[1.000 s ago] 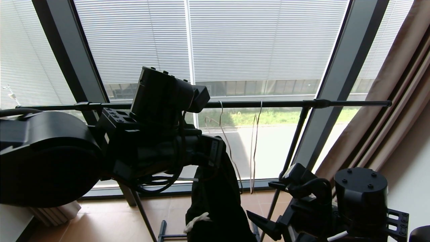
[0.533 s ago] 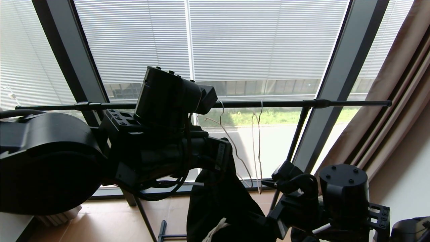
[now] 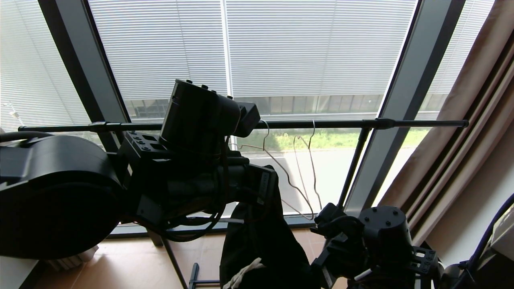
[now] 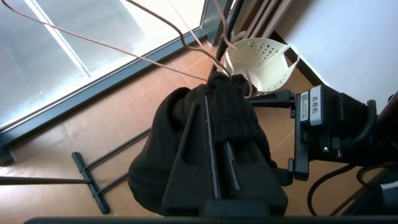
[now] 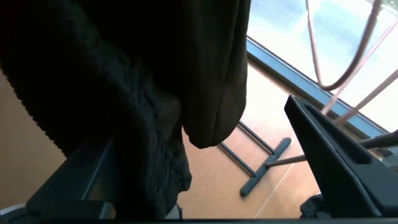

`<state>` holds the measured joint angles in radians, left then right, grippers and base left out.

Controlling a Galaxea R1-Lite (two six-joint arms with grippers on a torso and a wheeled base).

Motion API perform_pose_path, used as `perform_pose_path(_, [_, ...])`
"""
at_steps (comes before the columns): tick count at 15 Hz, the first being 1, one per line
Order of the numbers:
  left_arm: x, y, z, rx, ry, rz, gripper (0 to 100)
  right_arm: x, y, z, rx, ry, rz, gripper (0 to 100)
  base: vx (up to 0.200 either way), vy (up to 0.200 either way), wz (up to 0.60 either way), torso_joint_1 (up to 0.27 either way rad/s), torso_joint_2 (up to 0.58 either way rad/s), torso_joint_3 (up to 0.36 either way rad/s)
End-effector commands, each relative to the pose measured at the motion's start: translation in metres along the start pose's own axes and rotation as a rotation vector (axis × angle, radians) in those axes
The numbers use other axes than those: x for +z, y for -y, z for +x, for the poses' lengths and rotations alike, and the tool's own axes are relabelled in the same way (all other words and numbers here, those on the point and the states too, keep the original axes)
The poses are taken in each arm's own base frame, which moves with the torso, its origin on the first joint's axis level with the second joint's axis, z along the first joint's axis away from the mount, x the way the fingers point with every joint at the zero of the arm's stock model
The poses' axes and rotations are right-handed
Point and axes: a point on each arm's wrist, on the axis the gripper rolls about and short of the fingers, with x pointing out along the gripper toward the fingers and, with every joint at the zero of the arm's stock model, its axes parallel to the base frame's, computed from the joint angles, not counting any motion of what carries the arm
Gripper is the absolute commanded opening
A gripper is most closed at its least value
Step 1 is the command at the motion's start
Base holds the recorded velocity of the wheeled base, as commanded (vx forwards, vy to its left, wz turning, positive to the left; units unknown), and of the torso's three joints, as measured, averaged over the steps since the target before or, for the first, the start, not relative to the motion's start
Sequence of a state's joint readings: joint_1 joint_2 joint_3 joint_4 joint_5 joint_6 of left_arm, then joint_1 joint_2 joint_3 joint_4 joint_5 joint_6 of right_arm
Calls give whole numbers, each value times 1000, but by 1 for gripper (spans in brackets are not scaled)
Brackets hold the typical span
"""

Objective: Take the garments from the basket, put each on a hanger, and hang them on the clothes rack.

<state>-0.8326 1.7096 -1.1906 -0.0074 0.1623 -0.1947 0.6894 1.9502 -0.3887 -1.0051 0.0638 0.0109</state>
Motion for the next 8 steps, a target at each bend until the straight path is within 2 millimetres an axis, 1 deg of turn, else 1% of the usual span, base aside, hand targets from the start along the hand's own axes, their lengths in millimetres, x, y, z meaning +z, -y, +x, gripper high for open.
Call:
perform_pose_path(1, [1, -2, -4, 3, 7, -5, 0, -18, 4, 7, -12, -30, 12, 100, 0, 0, 0, 0, 0, 0])
perform_pose_path(4, [1, -3, -5, 4, 7, -6, 0, -26, 11, 5, -33, -26, 23, 100, 0, 0, 0, 0, 0, 0])
perform_pose_path(5, [0, -3, -4, 5, 4, -5, 0, -27, 14, 3, -43, -24, 30, 0, 0, 0, 0, 0, 0, 0])
perform_pose_path(8, [-3, -3, -3, 7, -6, -3, 0, -22, 20, -2, -64, 1, 42, 0, 0, 0, 0, 0, 0, 0])
